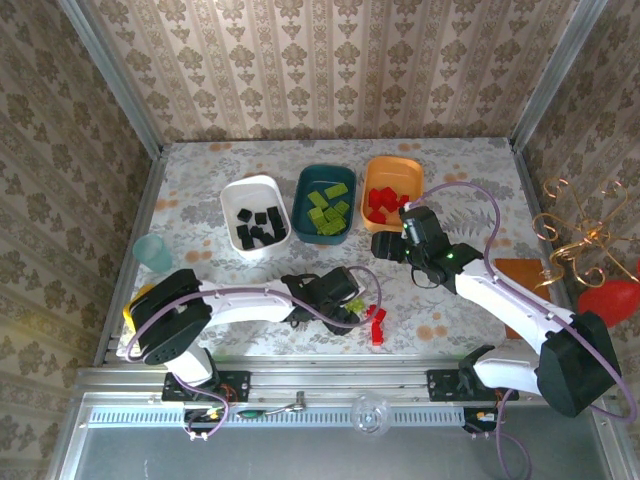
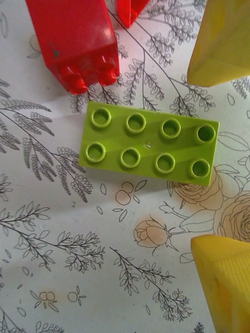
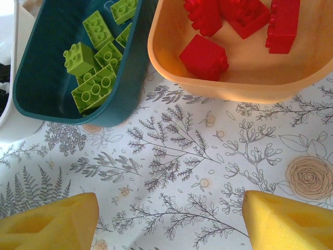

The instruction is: Sort the legos into containers by color

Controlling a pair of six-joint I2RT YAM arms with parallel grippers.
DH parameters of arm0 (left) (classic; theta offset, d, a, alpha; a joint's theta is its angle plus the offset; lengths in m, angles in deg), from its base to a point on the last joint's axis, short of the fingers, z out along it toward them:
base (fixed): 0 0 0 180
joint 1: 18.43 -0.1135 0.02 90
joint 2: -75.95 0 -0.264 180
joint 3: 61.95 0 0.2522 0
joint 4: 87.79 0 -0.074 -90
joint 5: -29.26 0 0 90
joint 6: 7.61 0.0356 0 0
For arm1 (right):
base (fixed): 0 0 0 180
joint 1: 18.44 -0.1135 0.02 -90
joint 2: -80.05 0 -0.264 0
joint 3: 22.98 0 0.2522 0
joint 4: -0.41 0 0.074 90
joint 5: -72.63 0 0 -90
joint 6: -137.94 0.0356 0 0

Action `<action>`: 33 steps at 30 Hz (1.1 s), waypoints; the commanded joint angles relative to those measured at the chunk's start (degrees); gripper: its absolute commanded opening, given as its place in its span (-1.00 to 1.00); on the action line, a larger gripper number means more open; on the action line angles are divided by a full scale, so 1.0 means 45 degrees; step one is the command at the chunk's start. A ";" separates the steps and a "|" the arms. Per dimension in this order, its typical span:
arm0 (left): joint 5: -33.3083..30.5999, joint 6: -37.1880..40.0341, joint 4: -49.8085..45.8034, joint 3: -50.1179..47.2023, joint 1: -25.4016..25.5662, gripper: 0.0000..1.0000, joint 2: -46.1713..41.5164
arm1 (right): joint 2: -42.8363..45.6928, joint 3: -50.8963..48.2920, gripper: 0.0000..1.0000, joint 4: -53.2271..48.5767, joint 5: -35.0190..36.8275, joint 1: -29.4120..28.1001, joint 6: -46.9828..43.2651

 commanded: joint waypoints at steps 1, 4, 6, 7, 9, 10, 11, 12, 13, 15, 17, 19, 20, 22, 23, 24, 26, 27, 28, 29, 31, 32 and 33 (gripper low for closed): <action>-0.0152 0.0735 -0.0066 0.0571 0.0060 0.50 0.0229 | 0.0249 -0.0045 0.49 0.0035 -0.0058 0.0074 0.0221; 0.0152 0.0771 0.0113 0.0700 0.0062 0.45 0.0556 | 0.0311 -0.0047 0.49 0.0017 -0.0046 0.0073 0.0210; 0.0280 0.0818 0.0186 0.0799 0.0062 0.43 0.0828 | 0.0396 -0.0066 0.49 0.0029 -0.0053 0.0090 0.0213; 0.0356 0.0835 0.0213 0.0860 0.0062 0.42 0.1003 | 0.0421 -0.0086 0.49 0.0025 -0.0042 0.0092 0.0229; 0.0497 0.0860 0.0217 0.0987 0.0023 0.38 0.1332 | 0.0465 -0.0106 0.49 0.0035 -0.0045 0.0092 0.0228; 0.0538 0.0865 0.0216 0.1040 0.0003 0.36 0.1492 | 0.0451 -0.0105 0.49 0.0020 -0.0057 0.0104 0.0224; 0.0549 0.0857 0.0257 0.1056 -0.0016 0.35 0.1596 | 0.0458 -0.0105 0.49 0.0027 -0.0053 0.0111 0.0209; 0.0575 0.0847 0.0328 0.1048 -0.0031 0.32 0.1675 | 0.0455 -0.0124 0.49 0.0014 -0.0057 0.0112 0.0209; 0.0616 0.0816 0.0416 0.1024 -0.0055 0.27 0.1728 | 0.0469 -0.0143 0.49 0.0019 -0.0047 0.0112 0.0214; 0.0620 0.0753 0.0545 0.0935 -0.0111 0.17 0.1718 | 0.0501 -0.0164 0.49 0.0024 -0.0054 0.0131 0.0216; 0.0680 0.0743 0.0634 0.0852 -0.0172 0.00 0.1652 | 0.0507 -0.0164 0.50 0.0017 -0.0037 0.0150 0.0209; 0.0695 0.0693 0.0731 0.0775 -0.0229 -0.25 0.1511 | 0.0541 -0.0164 0.50 0.0014 -0.0022 0.0151 0.0209; 0.0714 0.0645 0.0804 0.0731 -0.0245 -0.32 0.1433 | 0.0542 -0.0164 0.50 0.0022 -0.0003 0.0160 0.0214; 0.0722 0.0522 0.0984 0.0600 -0.0338 -0.39 0.1201 | 0.0546 -0.0164 0.50 0.0010 0.0036 0.0188 0.0229; 0.0720 0.0463 0.1040 0.0547 -0.0413 -0.41 0.1069 | 0.0568 -0.0183 0.50 0.0006 0.0034 0.0190 0.0229; 0.0682 0.0420 0.1093 0.0492 -0.0479 -0.42 0.0881 | 0.0588 -0.0202 0.50 0.0012 0.0049 0.0190 0.0247; 0.0451 0.0379 0.1163 0.0437 -0.0714 -0.44 0.0405 | 0.0643 -0.0256 0.50 0.0018 0.0094 0.0209 0.0248; 0.0253 0.0351 0.1186 0.0418 -0.0955 -0.45 0.0080 | 0.0677 -0.0278 0.50 0.0017 0.0114 0.0209 0.0263; 0.0078 0.0292 0.1244 0.0434 -0.1236 -0.46 -0.0253 | 0.0728 -0.0300 0.50 0.0019 0.0167 0.0209 0.0268; -0.0032 0.0198 0.1294 0.0455 -0.1524 -0.46 -0.0530 | 0.0751 -0.0334 0.50 0.0026 0.0190 0.0228 0.0287; -0.0146 0.0044 0.1616 0.0512 -0.2261 -0.47 -0.1157 | 0.0809 -0.0396 0.50 0.0053 0.0208 0.0239 0.0306; -0.0319 -0.0061 0.1775 0.0633 -0.2696 -0.47 -0.1381 | 0.0819 -0.0427 0.50 0.0067 0.0212 0.0229 0.0325; -0.0396 -0.0107 0.1867 0.0831 -0.3103 -0.47 -0.1534 | 0.0819 -0.0452 0.50 0.0079 0.0198 0.0247 0.0345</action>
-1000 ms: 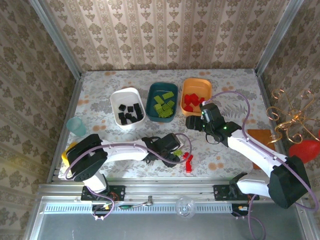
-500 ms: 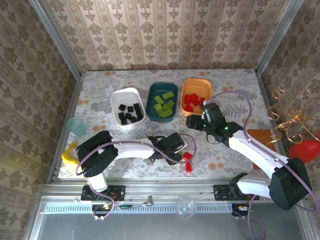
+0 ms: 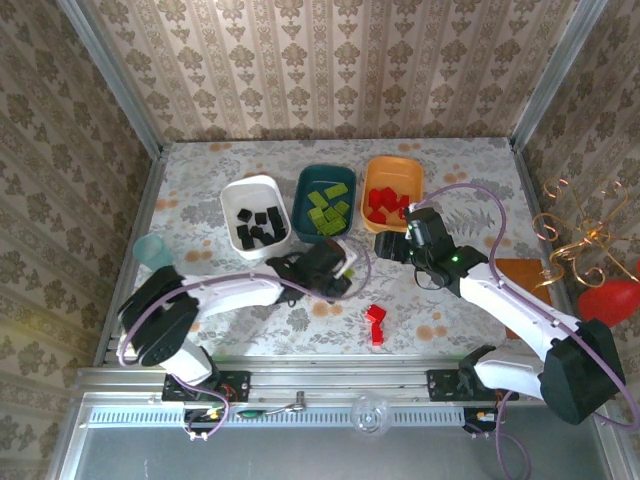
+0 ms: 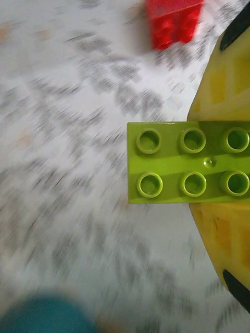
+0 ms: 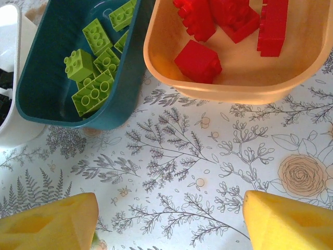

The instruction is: Sort the legos into containers by color

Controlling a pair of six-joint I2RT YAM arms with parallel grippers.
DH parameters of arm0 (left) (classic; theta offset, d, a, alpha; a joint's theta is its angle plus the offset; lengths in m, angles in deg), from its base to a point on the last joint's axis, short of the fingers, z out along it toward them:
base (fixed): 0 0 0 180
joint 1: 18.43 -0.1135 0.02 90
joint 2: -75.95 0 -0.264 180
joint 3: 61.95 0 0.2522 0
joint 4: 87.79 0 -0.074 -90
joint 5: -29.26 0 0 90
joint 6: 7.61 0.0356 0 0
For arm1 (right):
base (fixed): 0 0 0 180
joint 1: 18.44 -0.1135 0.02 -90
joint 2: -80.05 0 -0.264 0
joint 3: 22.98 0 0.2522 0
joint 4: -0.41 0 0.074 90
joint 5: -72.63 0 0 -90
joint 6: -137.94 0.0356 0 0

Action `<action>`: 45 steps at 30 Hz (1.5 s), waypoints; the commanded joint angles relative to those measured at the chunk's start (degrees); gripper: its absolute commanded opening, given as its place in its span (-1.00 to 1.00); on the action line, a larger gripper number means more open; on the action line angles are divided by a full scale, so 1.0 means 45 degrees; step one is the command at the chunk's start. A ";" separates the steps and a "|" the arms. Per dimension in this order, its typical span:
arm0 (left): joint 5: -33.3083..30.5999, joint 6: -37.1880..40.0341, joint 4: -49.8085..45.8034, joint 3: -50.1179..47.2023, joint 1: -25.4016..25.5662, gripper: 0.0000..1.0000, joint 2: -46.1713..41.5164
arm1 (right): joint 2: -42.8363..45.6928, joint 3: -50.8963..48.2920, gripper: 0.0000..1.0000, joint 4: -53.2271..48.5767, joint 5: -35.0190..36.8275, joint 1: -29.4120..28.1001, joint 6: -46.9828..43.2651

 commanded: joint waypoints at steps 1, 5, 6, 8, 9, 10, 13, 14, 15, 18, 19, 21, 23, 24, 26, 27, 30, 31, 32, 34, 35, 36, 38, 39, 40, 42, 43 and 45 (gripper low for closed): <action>-0.0568 -0.0525 0.0621 0.0662 -0.1233 -0.47 -0.0640 | 0.0294 -0.0218 0.50 0.0079 0.0173 0.0081 0.0276; 0.0260 -0.0766 0.0371 0.2388 -0.2837 -0.47 0.0431 | 0.0282 -0.0314 0.50 0.0086 0.0051 0.0083 0.0366; 0.0630 -0.0835 0.0256 0.2909 -0.3196 -0.47 0.0915 | 0.0293 -0.0345 0.50 0.0067 0.0045 0.0084 0.0376; 0.1035 -0.0942 -0.0001 0.3929 -0.3747 -0.48 0.1865 | 0.0367 -0.0427 0.50 -0.0004 0.0027 0.0076 0.0381; 0.1182 -0.1000 -0.0129 0.4424 -0.3940 -0.48 0.2373 | 0.0419 -0.0462 0.50 -0.0046 0.0005 0.0084 0.0378; 0.1278 -0.1001 -0.0237 0.4911 -0.4086 -0.48 0.2833 | 0.0473 -0.0491 0.50 -0.0108 -0.0026 0.0073 0.0376; 0.1307 -0.1130 -0.0718 0.6261 -0.4390 -0.48 0.4097 | 0.0604 -0.0560 0.50 -0.0344 -0.0204 0.0078 0.0307; 0.1329 -0.1193 -0.0903 0.6650 -0.4469 -0.47 0.4476 | 0.0643 -0.0580 0.50 -0.0412 -0.0287 0.0078 0.0281; 0.1365 -0.1273 -0.1140 0.7188 -0.4548 -0.44 0.4904 | 0.0680 -0.0618 0.50 -0.0493 -0.0389 0.0064 0.0278; 0.1624 -0.1338 -0.1896 0.8664 -0.4710 -0.29 0.6011 | 0.0872 -0.0865 0.50 -0.0606 -0.0677 0.0064 0.0363; 0.1590 -0.1309 -0.2205 0.9143 -0.4730 -0.25 0.6310 | 0.0974 -0.0971 0.50 -0.0615 -0.0799 0.0049 0.0412; 0.1501 -0.1226 -0.2606 0.9796 -0.4767 -0.15 0.6653 | 0.1140 -0.1181 0.51 -0.0652 -0.1134 0.0015 0.0463; 0.1533 -0.1249 -0.2734 1.0061 -0.4789 -0.04 0.6653 | 0.1213 -0.1344 0.51 -0.0821 -0.1434 -0.0123 0.0473; 0.1592 -0.1293 -0.2637 1.0020 -0.4779 0.04 0.6485 | 0.1198 -0.1399 0.51 -0.0957 -0.1575 -0.0212 0.0493; 0.1754 -0.1410 -0.2279 0.9698 -0.4751 0.24 0.6005 | 0.1094 -0.1569 0.51 -0.1173 -0.1738 -0.0469 0.0567; 0.1811 -0.1469 -0.2032 0.9396 -0.4703 0.34 0.5664 | 0.1013 -0.1684 0.51 -0.1220 -0.1732 -0.0682 0.0623; 0.2049 -0.1581 -0.1196 0.8313 -0.4484 0.55 0.4518 | 0.0726 -0.1960 0.52 -0.1201 -0.1507 -0.1402 0.0727; 0.2139 -0.1626 -0.0925 0.7852 -0.4378 0.60 0.4072 | 0.0580 -0.1995 0.52 -0.1245 -0.1395 -0.1684 0.0727; 0.2218 -0.1679 -0.0684 0.7452 -0.4262 0.64 0.3670 | 0.0399 -0.1952 0.52 -0.1274 -0.1312 -0.1928 0.0696; 0.2278 -0.1801 -0.0082 0.6326 -0.3915 0.99 0.2626 | -0.0052 -0.1799 0.51 -0.1427 -0.1154 -0.2569 0.0467; 0.2270 -0.1852 0.0190 0.5785 -0.3746 1.00 0.2153 | -0.0249 -0.1703 0.51 -0.1561 -0.1025 -0.2799 0.0360; 0.2235 -0.1902 0.0521 0.5112 -0.3523 1.00 0.1601 | -0.0507 -0.1535 0.51 -0.1755 -0.0852 -0.3127 0.0188; 0.2115 -0.2080 0.1121 0.3862 -0.3179 1.00 0.0648 | -0.1043 -0.1220 0.51 -0.2160 -0.0460 -0.3628 -0.0130; 0.2058 -0.2217 0.1402 0.3208 -0.3004 1.00 0.0119 | -0.1381 -0.1078 0.51 -0.2381 -0.0222 -0.3848 -0.0232; 0.1985 -0.2329 0.1638 0.2672 -0.2869 1.00 -0.0318 | -0.1633 -0.0975 0.50 -0.2528 -0.0115 -0.3998 -0.0296; 0.1651 -0.2514 0.2061 0.1350 -0.2487 1.00 -0.1337 | -0.2148 -0.0835 0.49 -0.2779 0.0202 -0.4268 -0.0383; 0.1502 -0.2577 0.2229 0.0875 -0.2342 1.00 -0.1765 | -0.2316 -0.0824 0.48 -0.2836 0.0286 -0.4363 -0.0376; 0.1110 -0.2746 0.2559 -0.0234 -0.1973 1.00 -0.2652 | -0.2653 -0.0823 0.47 -0.2804 0.0393 -0.4526 -0.0424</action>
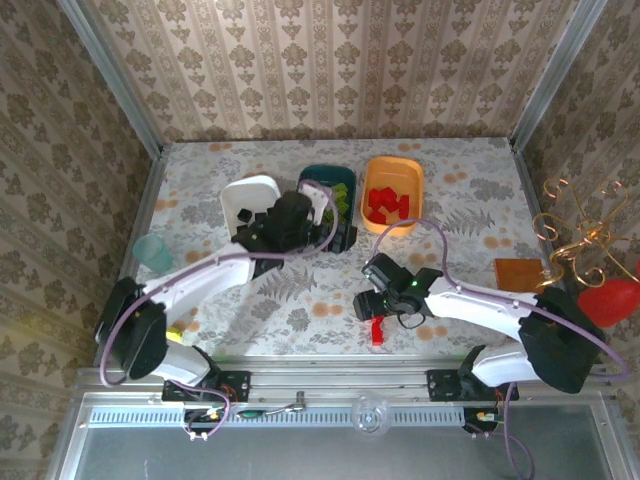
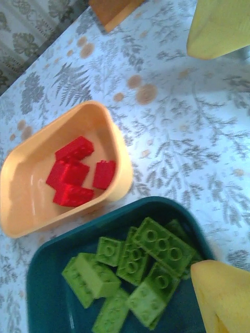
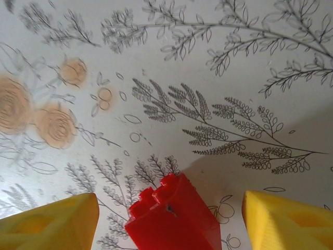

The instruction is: Sort the legos into containers by color

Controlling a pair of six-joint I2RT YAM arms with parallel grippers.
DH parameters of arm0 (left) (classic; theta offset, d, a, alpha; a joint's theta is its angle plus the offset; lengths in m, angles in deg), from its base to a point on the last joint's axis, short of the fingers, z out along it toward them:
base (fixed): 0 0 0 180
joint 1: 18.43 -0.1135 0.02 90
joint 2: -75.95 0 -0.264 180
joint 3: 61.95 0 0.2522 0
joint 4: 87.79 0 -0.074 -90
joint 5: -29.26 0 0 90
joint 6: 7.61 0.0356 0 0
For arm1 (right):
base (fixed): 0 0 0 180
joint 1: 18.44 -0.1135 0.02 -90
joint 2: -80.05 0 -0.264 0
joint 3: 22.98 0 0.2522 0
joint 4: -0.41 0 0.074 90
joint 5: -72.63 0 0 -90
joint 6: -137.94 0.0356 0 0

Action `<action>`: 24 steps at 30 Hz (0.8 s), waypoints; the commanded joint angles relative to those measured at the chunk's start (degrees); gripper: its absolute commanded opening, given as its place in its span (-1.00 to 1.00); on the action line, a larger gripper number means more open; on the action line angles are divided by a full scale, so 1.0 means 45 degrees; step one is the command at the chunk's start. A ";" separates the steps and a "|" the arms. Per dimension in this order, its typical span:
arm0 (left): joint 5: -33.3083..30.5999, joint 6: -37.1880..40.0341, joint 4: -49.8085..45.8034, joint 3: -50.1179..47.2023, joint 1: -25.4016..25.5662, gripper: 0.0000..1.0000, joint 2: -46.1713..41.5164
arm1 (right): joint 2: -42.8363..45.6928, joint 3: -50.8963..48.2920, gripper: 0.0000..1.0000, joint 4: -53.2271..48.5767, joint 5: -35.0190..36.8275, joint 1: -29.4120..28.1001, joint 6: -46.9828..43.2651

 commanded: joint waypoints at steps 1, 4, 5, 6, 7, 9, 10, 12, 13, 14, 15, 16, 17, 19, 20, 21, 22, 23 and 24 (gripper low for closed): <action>-0.0761 -0.0618 0.0982 -0.1469 0.0419 1.00 -0.1241 | -0.0382 0.0278 0.46 -0.0706 0.0762 -0.0233 -0.0298; -0.1082 -0.0988 0.0927 -0.2436 0.0680 1.00 -0.2173 | -0.1085 0.0307 0.37 -0.0541 0.0743 -0.0330 -0.0387; -0.1252 -0.1108 0.0934 -0.2762 0.0738 1.00 -0.2513 | -0.1202 0.0317 0.34 -0.0477 0.0716 -0.0355 -0.0396; -0.1361 -0.1236 0.0977 -0.3083 0.0787 1.00 -0.2858 | -0.1291 0.0336 0.30 -0.0382 0.0637 -0.0380 -0.0416; -0.1469 -0.1317 0.0996 -0.3335 0.0825 1.00 -0.3139 | -0.1346 0.0337 0.25 -0.0289 0.0591 -0.0375 -0.0416; -0.1721 -0.1496 0.0922 -0.3871 0.0872 1.00 -0.3750 | -0.1444 0.0356 0.11 -0.0094 0.0443 -0.0371 -0.0416; -0.1803 -0.1592 0.0884 -0.4087 0.0873 1.00 -0.3996 | -0.1474 0.0375 0.01 -0.0014 0.0439 -0.0372 -0.0416; -0.1965 -0.1691 0.0681 -0.4395 0.0928 1.00 -0.4365 | -0.1481 0.0449 -0.17 0.0109 0.0520 -0.0369 -0.0416; -0.2040 -0.1705 0.0560 -0.4522 0.0973 1.00 -0.4516 | -0.1430 0.0498 -0.24 0.0182 0.0610 -0.0327 -0.0416; -0.2151 -0.1694 0.0473 -0.4645 0.1016 1.00 -0.4629 | -0.1356 0.0573 -0.28 0.0211 0.0690 -0.0282 -0.0445; -0.2268 -0.1726 0.0383 -0.4780 0.1125 1.00 -0.4766 | -0.1251 0.0690 -0.32 0.0225 0.0741 -0.0138 -0.0472; -0.2379 -0.1779 0.0357 -0.4951 0.1204 1.00 -0.4884 | -0.1072 0.0825 -0.34 0.0250 0.0762 0.0039 -0.0511; -0.2488 -0.1844 0.0357 -0.5099 0.1284 1.00 -0.4981 | -0.0915 0.0952 -0.36 0.0271 0.0762 0.0235 -0.0559; -0.2716 -0.2025 0.0414 -0.5487 0.1457 1.00 -0.5189 | -0.0554 0.1339 -0.39 0.0281 0.0724 0.0793 -0.0683; -0.2787 -0.2107 0.0449 -0.5660 0.1501 1.00 -0.5295 | -0.0538 0.1529 -0.40 0.0272 0.0723 0.1019 -0.0750; -0.2795 -0.2217 0.0507 -0.5838 0.1524 1.00 -0.5420 | -0.0082 0.1802 -0.41 0.0220 0.0733 0.1285 -0.0820; -0.2848 -0.2299 0.0514 -0.5977 0.1585 1.00 -0.5532 | 0.0019 0.2111 -0.42 0.0143 0.0704 0.1545 -0.0870; -0.2890 -0.2369 0.0512 -0.6076 0.1636 1.00 -0.5626 | 0.0071 0.2381 -0.43 0.0099 0.0737 0.1797 -0.0902; -0.2944 -0.2394 0.0499 -0.6175 0.1683 1.00 -0.5724 | 0.0120 0.2716 -0.43 0.0077 0.0807 0.2104 -0.0904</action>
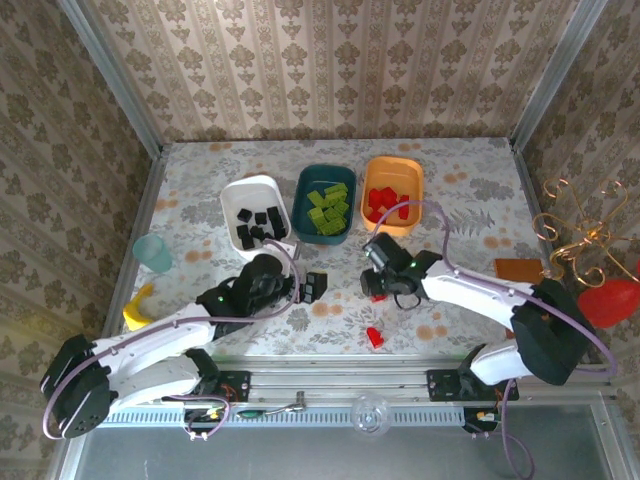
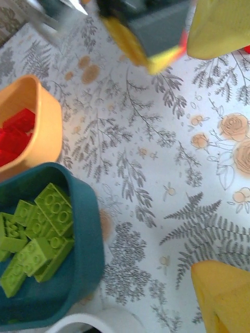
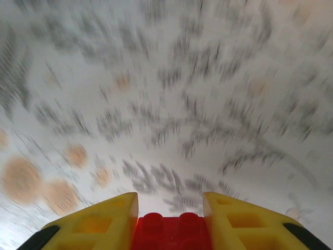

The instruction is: Sort the legos into containers by color

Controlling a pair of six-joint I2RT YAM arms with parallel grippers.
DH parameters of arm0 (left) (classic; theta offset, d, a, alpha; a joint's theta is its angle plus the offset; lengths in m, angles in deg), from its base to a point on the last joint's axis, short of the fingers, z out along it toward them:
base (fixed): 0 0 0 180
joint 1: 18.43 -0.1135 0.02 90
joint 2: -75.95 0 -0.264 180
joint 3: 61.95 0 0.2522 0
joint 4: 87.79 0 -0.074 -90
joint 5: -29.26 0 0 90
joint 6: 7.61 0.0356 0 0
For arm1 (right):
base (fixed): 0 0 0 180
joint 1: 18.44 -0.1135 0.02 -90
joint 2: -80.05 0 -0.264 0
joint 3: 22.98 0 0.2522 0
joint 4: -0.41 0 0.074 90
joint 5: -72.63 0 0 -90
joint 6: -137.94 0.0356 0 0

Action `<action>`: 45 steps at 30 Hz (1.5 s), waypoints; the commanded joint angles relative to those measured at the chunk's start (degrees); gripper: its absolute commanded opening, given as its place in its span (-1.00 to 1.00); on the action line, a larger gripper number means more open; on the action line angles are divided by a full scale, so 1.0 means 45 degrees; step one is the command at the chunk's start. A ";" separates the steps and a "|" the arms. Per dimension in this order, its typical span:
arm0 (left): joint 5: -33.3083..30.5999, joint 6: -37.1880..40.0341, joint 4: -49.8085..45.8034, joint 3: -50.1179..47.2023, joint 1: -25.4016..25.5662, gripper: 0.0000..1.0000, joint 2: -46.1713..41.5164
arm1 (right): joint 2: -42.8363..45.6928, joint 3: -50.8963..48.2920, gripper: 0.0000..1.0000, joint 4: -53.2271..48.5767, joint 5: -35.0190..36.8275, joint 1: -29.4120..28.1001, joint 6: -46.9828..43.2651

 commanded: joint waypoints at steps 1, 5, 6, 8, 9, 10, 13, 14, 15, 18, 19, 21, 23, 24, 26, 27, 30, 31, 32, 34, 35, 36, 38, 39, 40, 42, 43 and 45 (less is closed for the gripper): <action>-0.0574 -0.0542 -0.0125 -0.0298 0.0215 1.00 -0.0480 | 0.0524 0.1123 -0.43 0.0067 0.0499 0.0793 -0.0244; -0.0729 -0.0827 -0.0192 -0.0697 0.0339 1.00 -0.0789 | 0.0104 0.2276 -0.43 0.0854 0.1024 0.2063 -0.0026; -0.0710 -0.0924 -0.0188 -0.0791 0.0347 1.00 -0.0860 | -0.0315 0.2651 -0.43 0.1074 0.1277 0.2373 0.0015; -0.0709 -0.1049 -0.0234 -0.0905 0.0378 1.00 -0.0946 | -0.1326 0.3565 -0.43 0.1234 0.1628 0.2942 0.0070; -0.0737 -0.1129 -0.0314 -0.0935 0.0400 1.00 -0.1004 | -0.1910 0.4092 -0.44 0.1215 0.1733 0.3237 0.0102; -0.0745 -0.1173 -0.0373 -0.0964 0.0399 1.00 -0.1052 | -0.2419 0.4561 -0.44 0.1198 0.1760 0.3472 0.0146; -0.0764 -0.1325 -0.0526 -0.1093 0.0486 1.00 -0.1286 | -0.4183 0.6278 -0.44 0.0708 0.1831 0.4206 0.0343; -0.0791 -0.1378 -0.0624 -0.1120 0.0500 1.00 -0.1351 | -0.4614 0.6734 -0.44 0.0507 0.1929 0.4350 0.0407; -0.0847 -0.1408 -0.0704 -0.1164 0.0544 1.00 -0.1468 | -0.5049 0.7158 -0.44 0.0302 0.1989 0.4507 0.0462; -0.1016 -0.1535 -0.0867 -0.1383 0.0584 1.00 -0.1898 | -0.5792 0.7928 -0.43 -0.0105 0.2203 0.4723 0.0523; -0.1066 -0.1563 -0.0894 -0.1474 0.0588 1.00 -0.2068 | -0.5950 0.8129 -0.39 -0.0233 0.2281 0.4742 0.0494; -0.1154 -0.1584 -0.0961 -0.1610 0.0595 1.00 -0.2357 | -0.6186 0.8455 -0.13 -0.0440 0.2361 0.4793 0.0427; -0.1254 -0.1541 -0.1102 -0.1658 0.0585 1.00 -0.2587 | -0.6203 0.8693 0.20 -0.0597 0.2366 0.4826 0.0350; -0.1313 -0.1509 -0.1164 -0.1655 0.0578 1.00 -0.2714 | -0.6064 0.8709 0.30 -0.0594 0.2367 0.4836 0.0275; -0.1352 -0.1431 -0.1221 -0.1636 0.0593 1.00 -0.2889 | -0.5665 0.8592 0.40 -0.0506 0.2303 0.4818 0.0214; -0.1462 -0.1411 -0.1278 -0.1619 0.0579 1.00 -0.2979 | -0.5399 0.8471 0.42 -0.0536 0.2245 0.4787 0.0229; -0.1662 -0.1282 -0.1434 -0.1524 0.0578 1.00 -0.3267 | -0.4312 0.7554 0.45 -0.0418 0.1839 0.4546 0.0305; -0.1766 -0.1254 -0.1544 -0.1511 0.0588 1.00 -0.3422 | -0.3843 0.7058 0.46 -0.0369 0.1609 0.4384 0.0355; -0.1871 -0.1224 -0.1668 -0.1490 0.0584 1.00 -0.3534 | -0.3449 0.6565 0.48 -0.0368 0.1455 0.4221 0.0410; -0.2175 -0.1160 -0.2029 -0.1410 0.0579 1.00 -0.3890 | -0.2434 0.5206 0.49 -0.0319 0.1073 0.3726 0.0463; -0.2338 -0.1137 -0.2255 -0.1338 0.0578 1.00 -0.4069 | -0.1993 0.4608 0.49 -0.0343 0.0912 0.3497 0.0450; -0.2576 -0.1118 -0.2537 -0.1243 0.0582 1.00 -0.4297 | -0.1468 0.3897 0.50 -0.0410 0.0750 0.3184 0.0428; -0.2879 -0.0942 -0.2909 -0.1093 0.0610 1.00 -0.4726 | -0.0496 0.2706 0.50 -0.0759 0.0495 0.2553 0.0335; -0.3000 -0.0808 -0.3046 -0.1036 0.0607 0.99 -0.4937 | 0.0033 0.2120 0.51 -0.1012 0.0424 0.2122 0.0261; -0.3103 -0.0684 -0.3113 -0.0996 0.0598 1.00 -0.5119 | 0.0651 0.1598 0.51 -0.1355 0.0394 0.1644 0.0213; -0.3302 -0.0547 -0.3225 -0.0964 0.0604 1.00 -0.5375 | 0.1368 0.0719 0.51 -0.2177 0.0286 0.0734 0.0273; -0.3378 -0.0481 -0.3192 -0.1002 0.0590 1.00 -0.5465 | 0.1589 0.0284 0.51 -0.2567 0.0062 0.0290 0.0385; -0.3460 -0.0379 -0.3089 -0.1052 0.0578 1.00 -0.5519 | 0.1787 -0.0394 0.51 -0.3246 -0.0247 -0.0501 0.0750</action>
